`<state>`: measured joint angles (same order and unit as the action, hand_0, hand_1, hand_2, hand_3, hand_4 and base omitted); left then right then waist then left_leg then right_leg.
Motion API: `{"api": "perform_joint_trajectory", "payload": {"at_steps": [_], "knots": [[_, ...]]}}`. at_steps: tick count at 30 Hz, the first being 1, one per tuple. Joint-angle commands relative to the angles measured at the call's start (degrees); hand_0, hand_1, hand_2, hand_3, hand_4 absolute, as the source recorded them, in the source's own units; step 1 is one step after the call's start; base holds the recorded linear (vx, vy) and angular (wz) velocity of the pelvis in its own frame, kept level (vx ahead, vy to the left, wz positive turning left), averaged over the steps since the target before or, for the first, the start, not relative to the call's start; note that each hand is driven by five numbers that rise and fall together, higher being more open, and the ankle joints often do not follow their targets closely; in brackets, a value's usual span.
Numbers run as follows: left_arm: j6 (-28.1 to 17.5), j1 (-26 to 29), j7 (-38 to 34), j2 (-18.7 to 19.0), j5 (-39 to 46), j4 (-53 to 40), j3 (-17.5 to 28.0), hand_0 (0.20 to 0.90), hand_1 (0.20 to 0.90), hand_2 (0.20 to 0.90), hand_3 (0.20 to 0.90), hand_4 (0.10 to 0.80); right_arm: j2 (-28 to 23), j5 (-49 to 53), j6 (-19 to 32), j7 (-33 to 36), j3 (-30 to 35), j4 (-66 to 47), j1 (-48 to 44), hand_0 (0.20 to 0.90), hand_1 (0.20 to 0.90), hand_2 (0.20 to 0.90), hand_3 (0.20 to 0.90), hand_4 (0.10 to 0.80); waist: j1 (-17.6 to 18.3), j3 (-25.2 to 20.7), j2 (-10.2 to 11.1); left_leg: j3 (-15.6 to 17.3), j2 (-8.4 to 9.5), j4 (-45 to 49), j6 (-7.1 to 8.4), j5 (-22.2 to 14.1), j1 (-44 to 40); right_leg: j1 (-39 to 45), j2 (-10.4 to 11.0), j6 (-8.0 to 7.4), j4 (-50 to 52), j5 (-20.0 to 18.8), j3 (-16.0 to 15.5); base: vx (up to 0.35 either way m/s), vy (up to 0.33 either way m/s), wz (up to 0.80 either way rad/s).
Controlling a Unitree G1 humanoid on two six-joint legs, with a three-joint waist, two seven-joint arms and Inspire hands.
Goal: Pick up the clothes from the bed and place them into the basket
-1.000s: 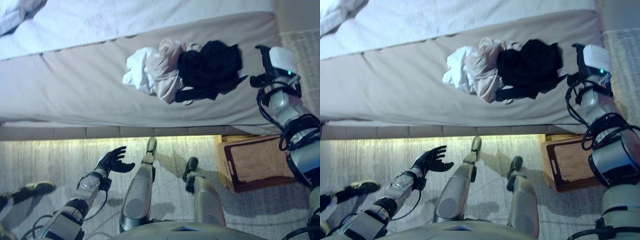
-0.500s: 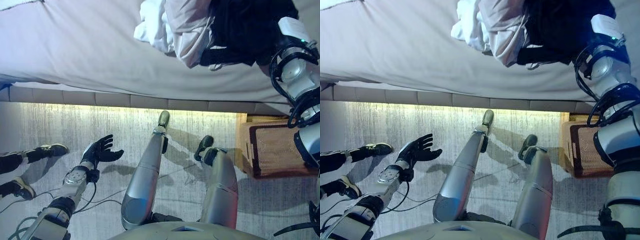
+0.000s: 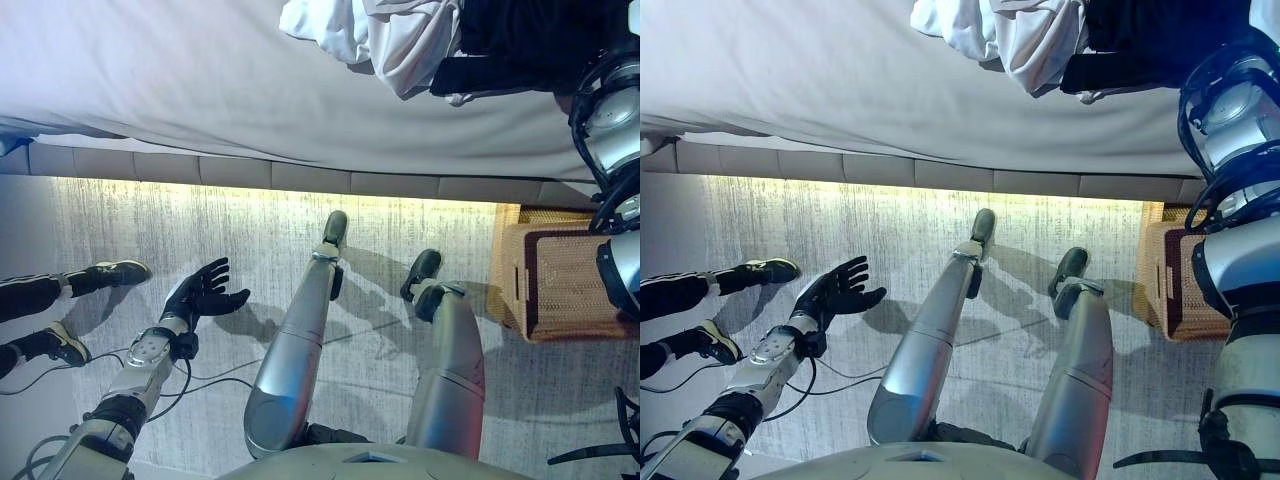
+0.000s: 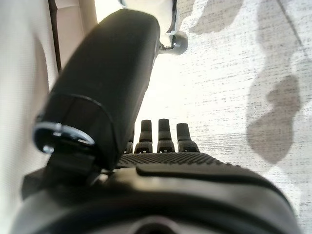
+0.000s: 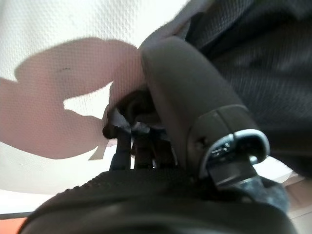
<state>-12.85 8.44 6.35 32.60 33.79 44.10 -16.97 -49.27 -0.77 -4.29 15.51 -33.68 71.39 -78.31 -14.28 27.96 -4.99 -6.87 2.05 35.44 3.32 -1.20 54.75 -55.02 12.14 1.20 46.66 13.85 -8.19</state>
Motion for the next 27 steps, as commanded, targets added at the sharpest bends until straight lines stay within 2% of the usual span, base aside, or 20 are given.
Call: {"api": "perform_joint_trajectory", "payload": {"at_steps": [1, 9, 15, 16, 19, 22, 27], "knots": [[-3.6, -4.1, -0.3, 2.5, 1.6, 1.8, 3.4, 0.900, 0.900, 0.900, 0.900, 0.800, -4.2, 4.5, 3.8, 1.5, 0.6, -1.7, 3.6, 0.300, 0.300, 0.300, 0.200, 0.100, -0.2, -1.2, -1.7, -0.7, -2.10, -1.1, -2.40, -0.1, -2.1, 5.9, -2.8, -1.32, -12.6, -10.6, -1.1, 0.015, -0.036, 0.04], [-6.0, -5.4, 2.2, 1.5, 0.0, 3.3, 3.7, 0.900, 0.900, 0.900, 0.900, 0.800, -4.3, 14.1, 7.7, 1.7, 6.9, -2.5, 6.6, 0.300, 0.300, 0.300, 0.200, 0.100, 0.0, -2.9, -1.2, -0.8, -3.28, -5.8, -0.98, 0.6, -8.5, 12.4, -4.3, -1.02, -18.0, -10.9, -2.7, 0.009, -0.011, 0.00], [-7.8, -6.7, 3.0, -1.9, -2.8, 4.2, 3.3, 0.900, 0.900, 0.900, 0.900, 0.800, -3.6, 23.6, 15.4, 1.0, 15.6, -5.3, 13.5, 0.300, 0.300, 0.300, 0.200, 0.100, 1.1, -6.0, 0.0, 1.0, -4.52, -12.8, 0.40, 1.2, -17.2, 21.0, -5.5, -1.40, -25.4, -11.6, -3.3, 0.002, 0.057, -0.04], [-7.9, -6.8, 2.9, -2.4, -3.5, 4.6, 3.2, 0.900, 0.900, 0.900, 0.900, 0.800, -3.3, 24.3, 16.7, 0.6, 17.3, -6.3, 15.1, 0.300, 0.300, 0.300, 0.200, 0.100, 1.4, -6.2, 0.2, 1.7, -4.52, -14.4, 0.38, 3.3, -17.9, 22.0, -5.3, -1.00, -27.0, -13.5, -4.0, -0.072, 0.126, -0.02], [-8.9, -6.9, 3.1, -3.6, -4.8, 6.2, 2.8, 0.900, 0.900, 0.900, 0.900, 0.800, -2.1, 27.2, 19.6, 0.5, 20.6, -9.3, 18.9, 0.300, 0.300, 0.300, 0.200, 0.100, 2.1, -7.5, 0.7, 2.8, -5.15, -17.8, 0.83, 3.9, -21.4, 25.4, -5.4, -1.37, -30.0, -14.0, -3.6, -0.007, 0.131, -0.12], [-10.5, -7.0, 2.2, -6.7, -6.5, 10.0, 2.6, 0.900, 0.900, 0.900, 0.900, 0.800, 1.1, 29.7, 22.6, -0.2, 27.1, -17.7, 29.8, 0.300, 0.300, 0.300, 0.200, 0.100, 4.3, -10.7, 2.0, 5.4, -6.47, -25.6, 1.39, 5.1, -29.3, 32.4, -4.7, -3.04, -35.8, -15.2, -2.4, 0.060, 0.165, -0.16], [-10.9, -7.1, 0.2, -10.3, -10.1, 12.7, 1.7, 0.900, 0.900, 0.900, 0.900, 0.800, 6.0, 31.6, 23.1, -0.4, 33.4, -24.4, 41.1, 0.300, 0.300, 0.300, 0.200, 0.100, 6.6, -14.0, 3.4, 8.2, -7.10, -33.0, 1.45, 6.0, -37.9, 39.9, -4.2, -4.93, -41.2, -16.7, -1.3, 0.040, 0.152, -0.15]]}}
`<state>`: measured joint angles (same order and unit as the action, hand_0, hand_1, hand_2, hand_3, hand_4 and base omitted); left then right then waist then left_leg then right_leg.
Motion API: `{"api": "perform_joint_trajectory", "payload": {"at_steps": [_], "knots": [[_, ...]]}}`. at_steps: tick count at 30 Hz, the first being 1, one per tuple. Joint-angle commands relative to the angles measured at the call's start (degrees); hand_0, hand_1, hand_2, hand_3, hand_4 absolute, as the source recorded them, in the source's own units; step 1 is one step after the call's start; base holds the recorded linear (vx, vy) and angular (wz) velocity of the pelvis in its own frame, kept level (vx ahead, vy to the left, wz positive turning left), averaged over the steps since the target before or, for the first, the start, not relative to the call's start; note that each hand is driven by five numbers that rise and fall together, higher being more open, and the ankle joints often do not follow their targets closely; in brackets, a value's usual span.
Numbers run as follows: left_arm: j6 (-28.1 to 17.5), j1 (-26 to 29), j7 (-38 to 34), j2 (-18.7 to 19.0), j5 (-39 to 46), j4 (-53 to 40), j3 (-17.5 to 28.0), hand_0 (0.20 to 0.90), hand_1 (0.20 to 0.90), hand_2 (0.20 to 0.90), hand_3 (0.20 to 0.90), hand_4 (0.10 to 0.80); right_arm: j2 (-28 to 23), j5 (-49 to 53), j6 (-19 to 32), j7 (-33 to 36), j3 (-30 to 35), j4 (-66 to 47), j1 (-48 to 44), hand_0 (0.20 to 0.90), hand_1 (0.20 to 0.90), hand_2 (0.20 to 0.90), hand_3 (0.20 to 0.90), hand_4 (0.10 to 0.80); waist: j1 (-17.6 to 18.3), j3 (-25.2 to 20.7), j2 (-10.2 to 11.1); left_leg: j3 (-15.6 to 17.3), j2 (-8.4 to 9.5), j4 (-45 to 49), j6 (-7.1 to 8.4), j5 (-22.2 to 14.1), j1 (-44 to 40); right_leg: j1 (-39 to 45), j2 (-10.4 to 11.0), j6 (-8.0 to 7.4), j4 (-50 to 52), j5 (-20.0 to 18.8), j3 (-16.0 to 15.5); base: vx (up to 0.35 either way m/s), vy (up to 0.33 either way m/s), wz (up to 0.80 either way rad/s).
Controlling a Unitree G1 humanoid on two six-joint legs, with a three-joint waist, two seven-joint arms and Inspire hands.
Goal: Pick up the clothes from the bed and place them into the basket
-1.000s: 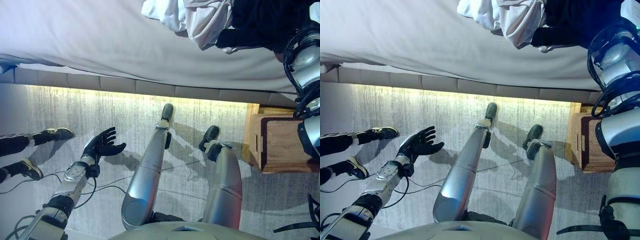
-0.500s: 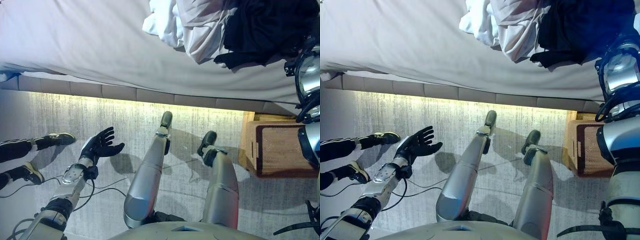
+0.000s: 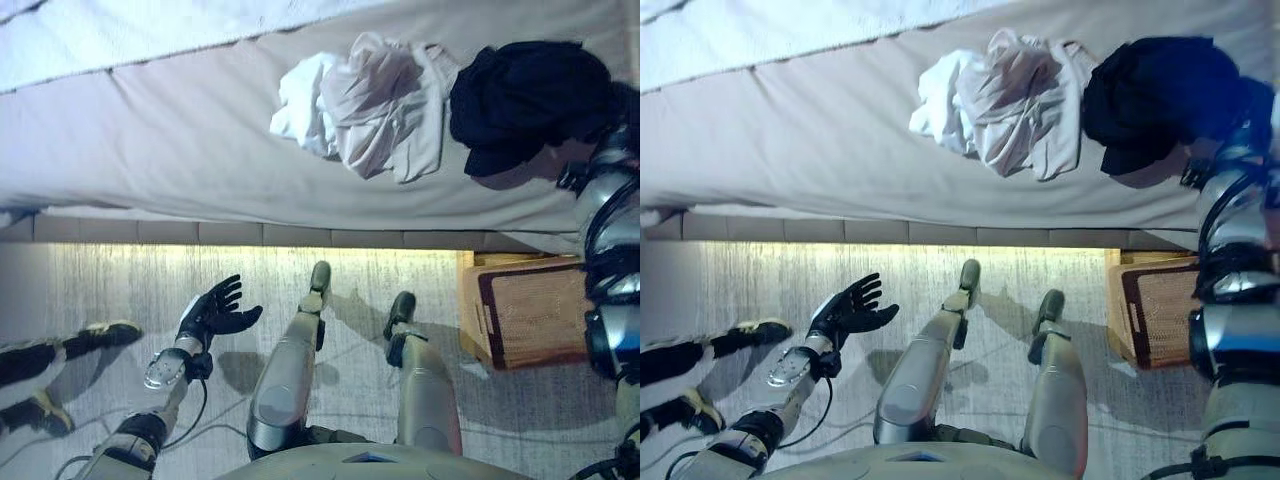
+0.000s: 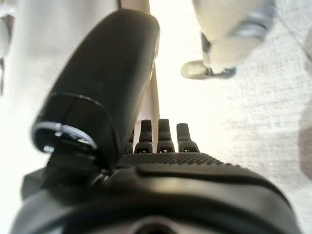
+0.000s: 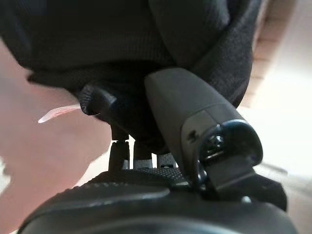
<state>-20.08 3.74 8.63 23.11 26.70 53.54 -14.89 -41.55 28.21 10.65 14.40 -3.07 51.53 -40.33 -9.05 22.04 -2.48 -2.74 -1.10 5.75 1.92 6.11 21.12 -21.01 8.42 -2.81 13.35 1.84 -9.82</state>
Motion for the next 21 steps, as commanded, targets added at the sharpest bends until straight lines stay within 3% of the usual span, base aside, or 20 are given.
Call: {"api": "perform_joint_trajectory", "payload": {"at_steps": [1, 5, 9, 16, 21], "knots": [[-3.5, -2.9, -2.9, -1.6, -4.0, 3.4, -0.6, 0.900, 0.900, 0.900, 0.900, 0.800, -0.5, 3.0, 7.7, 0.7, 3.5, -5.8, 5.7, 0.300, 0.300, 0.300, 0.200, 0.100, 1.9, -9.0, 1.3, 4.4, -3.75, -4.6, 2.75, -1.2, -6.1, 7.6, -0.4, -1.26, -9.3, -5.2, 0.8, 0.197, 0.176, -0.09], [-0.5, -5.6, -5.3, -3.6, -8.6, 1.7, 0.1, 0.900, 0.900, 0.900, 0.900, 0.800, 6.4, 3.7, 8.7, 2.1, 8.1, -16.1, 21.8, 0.300, 0.300, 0.300, 0.200, 0.100, 4.9, -13.3, 3.6, 6.9, -3.30, -9.3, 1.70, -1.3, -13.9, 13.6, 0.5, -3.04, -14.5, -8.3, 2.1, 0.189, 0.116, -0.19], [2.4, -7.0, -5.2, -4.3, -10.5, 1.5, 1.3, 0.900, 0.900, 0.900, 0.900, 0.800, 11.4, -0.2, 8.5, 1.5, 10.9, -21.6, 31.2, 0.300, 0.300, 0.300, 0.200, 0.100, 7.8, -16.9, 4.0, 9.6, -3.13, -10.6, 0.89, -2.7, -18.5, 16.6, 1.0, -4.46, -17.0, -10.4, 3.3, 0.107, 0.116, -0.20], [4.5, -7.0, -6.2, -5.0, -11.9, 3.5, 3.7, 0.900, 0.900, 0.900, 0.900, 0.800, 17.9, -3.4, 11.4, 7.9, 15.5, -28.0, 41.0, 0.300, 0.300, 0.300, 0.200, 0.100, 12.1, -18.7, 4.7, 12.6, -2.97, -10.4, -0.32, -5.0, -23.8, 19.5, 1.0, -5.28, -16.1, -10.1, 5.6, 0.023, 0.024, -0.30], [5.2, -6.7, -5.7, -5.3, -13.4, 4.1, 4.3, 0.900, 0.900, 0.900, 0.900, 0.800, 20.3, -7.7, 15.8, 15.4, 19.7, -30.4, 45.0, 0.300, 0.300, 0.300, 0.200, 0.100, 13.9, -19.0, 4.5, 13.3, -3.08, -10.4, -0.26, -5.8, -25.4, 20.9, 0.8, -5.56, -17.0, -10.0, 6.6, -0.024, 0.000, -0.26]]}}
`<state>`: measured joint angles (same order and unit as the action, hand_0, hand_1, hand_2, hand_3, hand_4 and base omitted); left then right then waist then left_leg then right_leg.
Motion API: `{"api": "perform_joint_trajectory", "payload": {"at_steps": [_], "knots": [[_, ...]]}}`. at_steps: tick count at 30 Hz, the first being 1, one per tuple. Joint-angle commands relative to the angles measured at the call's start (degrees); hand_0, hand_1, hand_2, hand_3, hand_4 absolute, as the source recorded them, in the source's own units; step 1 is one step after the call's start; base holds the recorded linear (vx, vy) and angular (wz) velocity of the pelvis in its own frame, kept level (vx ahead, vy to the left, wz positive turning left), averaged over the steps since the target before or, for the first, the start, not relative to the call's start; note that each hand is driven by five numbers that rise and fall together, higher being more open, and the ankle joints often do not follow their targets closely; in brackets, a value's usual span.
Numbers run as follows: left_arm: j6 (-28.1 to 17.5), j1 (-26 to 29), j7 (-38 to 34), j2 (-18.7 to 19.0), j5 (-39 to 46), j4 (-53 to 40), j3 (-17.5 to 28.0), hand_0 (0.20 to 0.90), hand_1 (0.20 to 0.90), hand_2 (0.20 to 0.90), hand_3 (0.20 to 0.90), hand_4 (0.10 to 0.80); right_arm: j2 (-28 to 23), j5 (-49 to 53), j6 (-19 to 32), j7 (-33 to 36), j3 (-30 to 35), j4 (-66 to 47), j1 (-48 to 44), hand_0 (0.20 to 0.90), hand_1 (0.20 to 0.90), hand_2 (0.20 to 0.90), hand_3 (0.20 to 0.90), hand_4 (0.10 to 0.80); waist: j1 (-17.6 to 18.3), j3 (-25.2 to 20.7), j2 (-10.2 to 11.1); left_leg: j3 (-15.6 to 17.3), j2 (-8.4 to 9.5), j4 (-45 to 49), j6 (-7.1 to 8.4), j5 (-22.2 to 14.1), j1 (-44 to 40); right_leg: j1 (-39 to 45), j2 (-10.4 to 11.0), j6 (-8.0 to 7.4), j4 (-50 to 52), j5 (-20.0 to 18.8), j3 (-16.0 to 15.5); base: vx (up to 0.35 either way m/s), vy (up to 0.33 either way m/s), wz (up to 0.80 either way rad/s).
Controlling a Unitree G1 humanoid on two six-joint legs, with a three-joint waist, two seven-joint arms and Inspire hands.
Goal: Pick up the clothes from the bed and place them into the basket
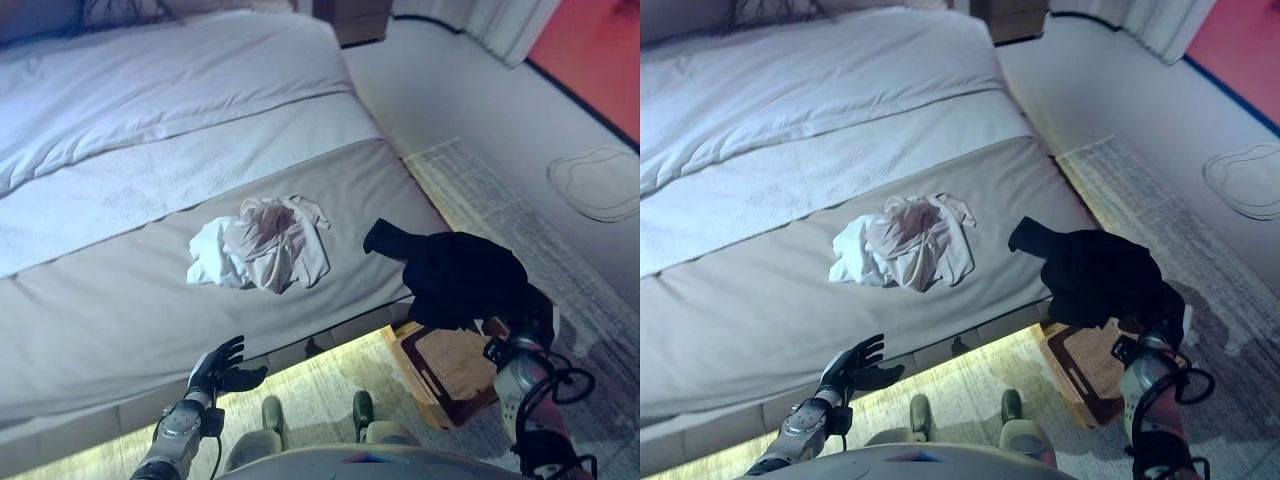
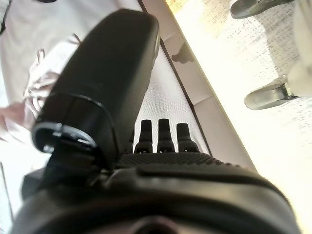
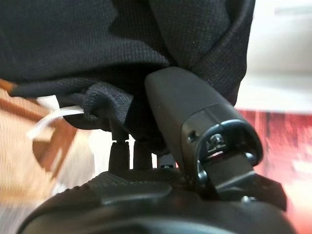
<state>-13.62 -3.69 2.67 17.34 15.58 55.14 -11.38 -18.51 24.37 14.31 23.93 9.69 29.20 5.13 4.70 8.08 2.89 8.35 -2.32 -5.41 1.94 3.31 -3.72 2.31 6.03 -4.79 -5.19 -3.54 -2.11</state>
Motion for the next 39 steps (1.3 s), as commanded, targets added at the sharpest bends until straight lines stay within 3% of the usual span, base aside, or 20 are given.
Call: {"api": "perform_joint_trajectory", "payload": {"at_steps": [1, 7, 9, 11, 16, 18, 25, 32, 39], "knots": [[-1.2, 0.9, 0.4, 0.5, -2.5, 2.7, 0.8, 0.900, 0.900, 0.900, 0.900, 0.800, -2.4, -4.9, 12.8, 7.2, 7.4, -8.1, 0.0, 0.300, 0.300, 0.300, 0.200, 0.100, 0.3, -5.0, -0.9, 2.3, -1.88, 0.7, -0.26, -3.1, -0.8, -2.3, 3.1, -3.67, 1.5, -4.5, -1.0, -0.029, 0.001, -0.11], [-1.4, 0.3, 1.3, 0.0, -3.4, 2.4, 0.5, 0.900, 0.900, 0.900, 0.900, 0.800, -0.7, -10.5, 15.3, 15.5, 8.8, -9.7, 2.9, 0.300, 0.300, 0.300, 0.200, 0.100, 1.4, -5.3, -1.1, 3.0, -2.32, 0.9, -0.05, -3.7, -2.1, -1.4, 3.0, -3.87, 1.0, -4.2, -0.2, -0.027, 0.001, -0.14], [-1.1, 0.1, 1.7, -0.1, -4.0, 2.0, 0.3, 0.900, 0.900, 0.900, 0.900, 0.800, -0.2, -10.5, 13.3, 15.6, 8.6, -9.5, 3.7, 0.300, 0.300, 0.300, 0.200, 0.100, 1.6, -5.4, -1.1, 3.3, -2.46, 1.0, 0.04, -3.8, -2.2, -1.5, 3.1, -4.01, 1.0, -4.2, 0.0, -0.024, 0.001, -0.17], [-0.6, 0.8, 1.5, 0.0, -3.7, 1.9, -0.6, 0.900, 0.900, 0.900, 0.900, 0.800, 0.0, -5.6, 11.0, 13.7, 7.6, -5.7, 3.6, 0.300, 0.300, 0.300, 0.200, 0.100, 1.6, -5.3, -1.0, 3.1, -2.61, 0.8, 0.15, -3.7, -2.1, -1.5, 2.9, -4.08, 0.8, -4.2, 0.2, -0.037, -0.007, -0.15], [0.3, 2.7, 2.2, 1.4, -3.5, 2.1, -2.3, 0.900, 0.900, 0.900, 0.900, 0.800, -0.3, 7.3, 10.6, 8.6, 6.1, 7.5, 1.6, 0.300, 0.300, 0.300, 0.200, 0.100, 0.6, -5.1, -0.5, 2.4, -3.07, 0.5, 0.32, -3.6, -2.1, -1.2, 2.7, -4.18, 0.4, -4.5, 0.0, -0.024, -0.057, -0.02], [0.1, 3.4, 3.3, 2.5, -4.1, 3.1, -2.8, 0.900, 0.900, 0.900, 0.900, 0.800, -0.5, 15.2, 10.8, 2.3, 8.0, 17.1, 0.2, 0.300, 0.300, 0.300, 0.200, 0.100, -0.3, -5.3, -0.3, 2.1, -3.37, 0.5, 0.44, -3.6, -2.3, -0.8, 2.5, -4.22, 0.3, -4.5, -0.3, 0.025, -0.100, 0.00], [0.1, 4.1, 4.6, 4.4, -5.6, 4.3, -3.3, 0.900, 0.900, 0.900, 0.900, 0.800, -2.8, 20.6, 10.0, 0.9, 11.3, 26.8, -2.3, 0.300, 0.300, 0.300, 0.200, 0.100, -2.0, -5.2, -0.6, 1.4, -3.76, 0.5, 0.78, -3.4, -2.0, -0.7, 2.5, -4.22, 0.2, -4.5, -1.0, 0.012, -0.073, 0.00], [0.9, 2.3, 4.9, 5.2, -4.7, 1.9, -2.6, 0.900, 0.900, 0.900, 0.900, 0.800, -5.0, 13.9, 16.4, 7.0, 12.5, 16.0, -2.4, 0.300, 0.300, 0.300, 0.200, 0.100, -1.8, -4.9, -1.7, 0.7, -3.91, 0.4, 1.14, -3.5, -2.0, -0.7, 2.5, -3.94, 0.2, -4.1, -1.1, -0.006, -0.019, 0.01], [1.1, 0.8, 5.0, 4.4, -3.3, 0.1, -1.9, 0.900, 0.900, 0.900, 0.900, 0.800, -8.4, 4.4, 18.8, 11.0, 15.7, 0.4, -2.5, 0.300, 0.300, 0.300, 0.200, 0.100, -0.2, -5.2, -2.5, 1.2, -4.45, 0.4, 1.77, -3.4, -1.2, -1.7, 2.3, -3.87, 0.2, -3.5, -0.3, -0.005, 0.001, 0.00]]}}
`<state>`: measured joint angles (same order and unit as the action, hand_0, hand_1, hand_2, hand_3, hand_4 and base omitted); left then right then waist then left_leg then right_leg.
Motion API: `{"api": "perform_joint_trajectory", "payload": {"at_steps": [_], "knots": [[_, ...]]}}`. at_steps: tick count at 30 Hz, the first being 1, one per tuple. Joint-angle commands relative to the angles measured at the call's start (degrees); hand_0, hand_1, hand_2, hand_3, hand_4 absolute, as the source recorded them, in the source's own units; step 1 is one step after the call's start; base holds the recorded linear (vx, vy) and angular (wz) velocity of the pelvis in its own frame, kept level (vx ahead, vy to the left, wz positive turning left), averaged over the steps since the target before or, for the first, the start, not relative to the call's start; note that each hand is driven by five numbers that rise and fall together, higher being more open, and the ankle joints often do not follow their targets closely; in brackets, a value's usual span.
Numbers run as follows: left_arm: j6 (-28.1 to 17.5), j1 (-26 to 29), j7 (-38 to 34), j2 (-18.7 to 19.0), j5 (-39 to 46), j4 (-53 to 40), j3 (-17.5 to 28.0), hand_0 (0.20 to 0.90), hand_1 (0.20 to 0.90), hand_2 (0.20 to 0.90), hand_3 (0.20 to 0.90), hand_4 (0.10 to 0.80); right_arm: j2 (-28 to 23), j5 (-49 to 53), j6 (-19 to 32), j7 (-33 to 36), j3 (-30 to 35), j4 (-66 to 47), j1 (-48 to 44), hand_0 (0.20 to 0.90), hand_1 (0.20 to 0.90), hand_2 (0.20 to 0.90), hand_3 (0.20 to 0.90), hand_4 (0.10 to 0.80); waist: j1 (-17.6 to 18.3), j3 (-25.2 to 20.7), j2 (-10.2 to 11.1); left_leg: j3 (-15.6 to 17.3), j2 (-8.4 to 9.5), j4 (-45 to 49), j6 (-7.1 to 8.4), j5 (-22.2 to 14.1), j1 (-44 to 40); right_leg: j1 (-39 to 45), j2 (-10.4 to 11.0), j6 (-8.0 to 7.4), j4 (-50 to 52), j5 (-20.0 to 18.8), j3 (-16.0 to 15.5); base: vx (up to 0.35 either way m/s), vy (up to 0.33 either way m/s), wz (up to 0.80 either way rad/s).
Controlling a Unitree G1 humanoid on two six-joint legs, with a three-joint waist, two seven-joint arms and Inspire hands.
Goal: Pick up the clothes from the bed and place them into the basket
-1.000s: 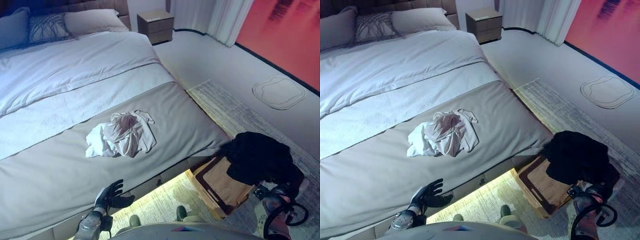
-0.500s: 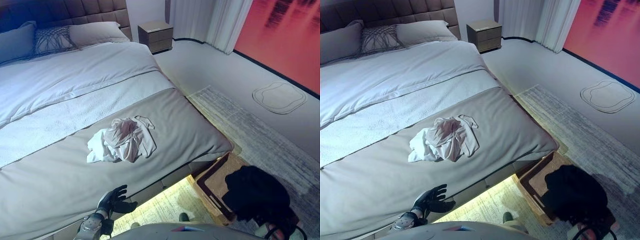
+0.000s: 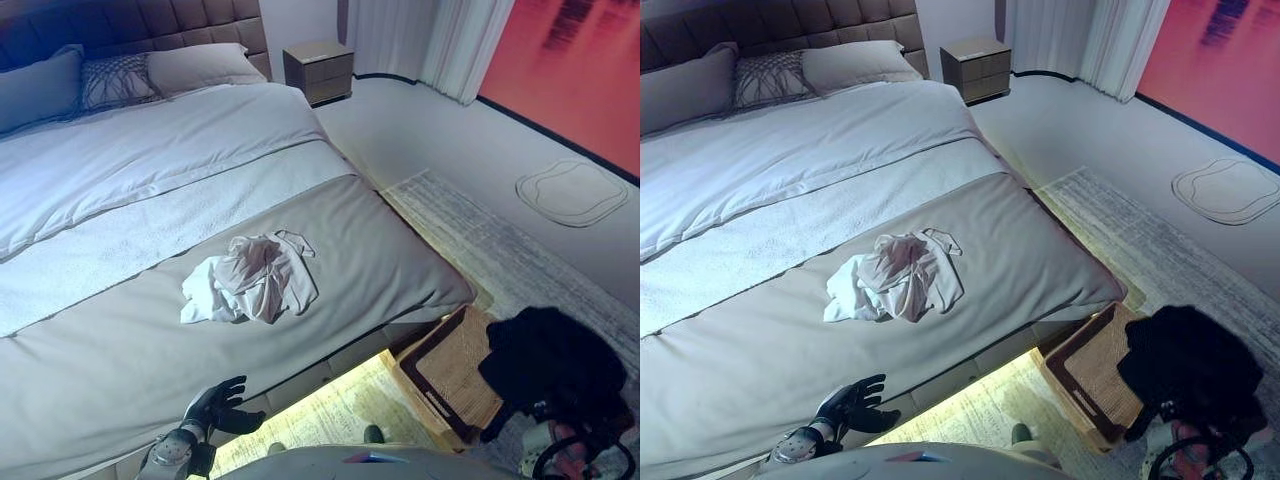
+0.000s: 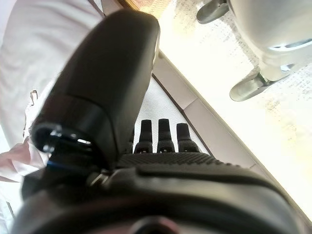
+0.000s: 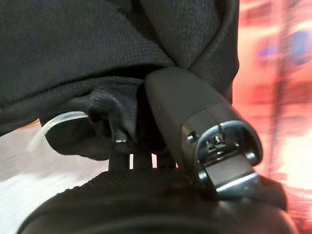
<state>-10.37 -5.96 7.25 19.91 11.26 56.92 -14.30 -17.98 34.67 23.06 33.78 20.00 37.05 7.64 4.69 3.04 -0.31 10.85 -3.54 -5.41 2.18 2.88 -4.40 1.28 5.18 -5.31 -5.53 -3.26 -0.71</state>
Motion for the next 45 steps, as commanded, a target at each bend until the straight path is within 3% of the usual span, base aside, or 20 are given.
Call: {"api": "perform_joint_trajectory", "payload": {"at_steps": [1, 7, 21, 28, 37, 38, 45], "knots": [[-2.1, 3.0, 0.4, 1.8, 1.0, -1.8, 1.1, 0.900, 0.900, 0.900, 0.900, 0.800, -9.2, -6.1, 10.3, 1.1, 5.4, -7.7, -5.1, 0.300, 0.300, 0.300, 0.200, 0.100, -0.1, -0.2, 0.6, -1.3, -3.25, 0.4, 1.55, -3.0, -0.6, -0.7, 3.2, -3.33, 0.5, -3.8, -1.7, 0.000, 0.000, 0.00], [-2.4, 3.1, -0.1, 0.8, 0.9, -0.7, 0.8, 0.900, 0.900, 0.900, 0.900, 0.800, -10.8, -5.4, 6.5, -0.8, 5.2, -7.9, -6.4, 0.300, 0.300, 0.300, 0.200, 0.100, 0.1, -0.4, 0.7, -0.9, -3.63, 0.4, 1.88, -3.1, -0.9, -0.6, 3.1, -3.26, 0.5, -3.4, -1.0, 0.018, 0.003, -0.01], [-2.4, 4.4, 0.9, 1.8, -0.3, -0.8, -2.6, 0.900, 0.900, 0.900, 0.900, 0.800, -11.9, 7.0, -2.3, -6.7, 1.1, 13.2, -11.8, 0.300, 0.300, 0.300, 0.200, 0.100, -1.6, 0.9, -0.4, -1.4, -4.20, 0.4, 2.24, -2.7, -0.5, -1.4, 3.7, -3.28, 0.5, -3.8, -0.7, 0.013, -0.034, -0.04], [-2.7, 5.7, 1.4, 2.0, 0.5, -1.4, -4.8, 0.900, 0.900, 0.900, 0.900, 0.800, -13.2, 11.3, -5.8, -7.7, -0.1, 21.2, -15.9, 0.300, 0.300, 0.300, 0.200, 0.100, -2.4, 2.0, -2.2, -2.3, -4.00, 0.4, 2.40, -2.2, 0.7, -2.5, 4.3, -3.16, 0.5, -4.0, -1.3, -0.018, -0.012, 0.00], [-2.9, 6.0, 1.5, 1.4, 1.9, -3.0, -6.2, 0.900, 0.900, 0.900, 0.900, 0.800, -15.1, 14.4, -6.1, -8.8, 0.0, 24.1, -18.2, 0.300, 0.300, 0.300, 0.200, 0.100, -2.7, 3.2, -4.2, -2.8, -3.61, 0.6, 2.67, -2.0, 1.6, -3.1, 5.1, -3.06, 0.5, -3.9, -2.1, -0.012, 0.000, 0.04], [-2.8, 5.9, 1.6, 1.3, 1.9, -3.3, -6.2, 0.900, 0.900, 0.900, 0.900, 0.800, -15.4, 13.8, -6.3, -9.1, -0.1, 24.1, -18.3, 0.900, 0.900, 0.900, 0.900, 0.800, -2.7, 3.2, -4.4, -2.8, -3.60, 0.6, 2.72, -2.0, 1.7, -3.1, 5.1, -3.07, 0.5, -3.9, -2.1, -0.002, 0.002, 0.05], [-3.8, 6.0, 1.7, 0.6, 4.1, -3.2, -7.0, 0.900, 0.900, 0.900, 0.900, 0.800, -17.1, 13.7, -7.7, -11.2, -1.1, 23.6, -19.7, 0.900, 0.900, 0.900, 0.900, 0.800, -1.9, 4.3, -5.5, -2.4, -3.42, 0.7, 2.91, -1.7, 2.4, -4.0, 5.4, -2.88, 0.5, -3.9, -1.8, -0.027, 0.039, -0.01]]}}
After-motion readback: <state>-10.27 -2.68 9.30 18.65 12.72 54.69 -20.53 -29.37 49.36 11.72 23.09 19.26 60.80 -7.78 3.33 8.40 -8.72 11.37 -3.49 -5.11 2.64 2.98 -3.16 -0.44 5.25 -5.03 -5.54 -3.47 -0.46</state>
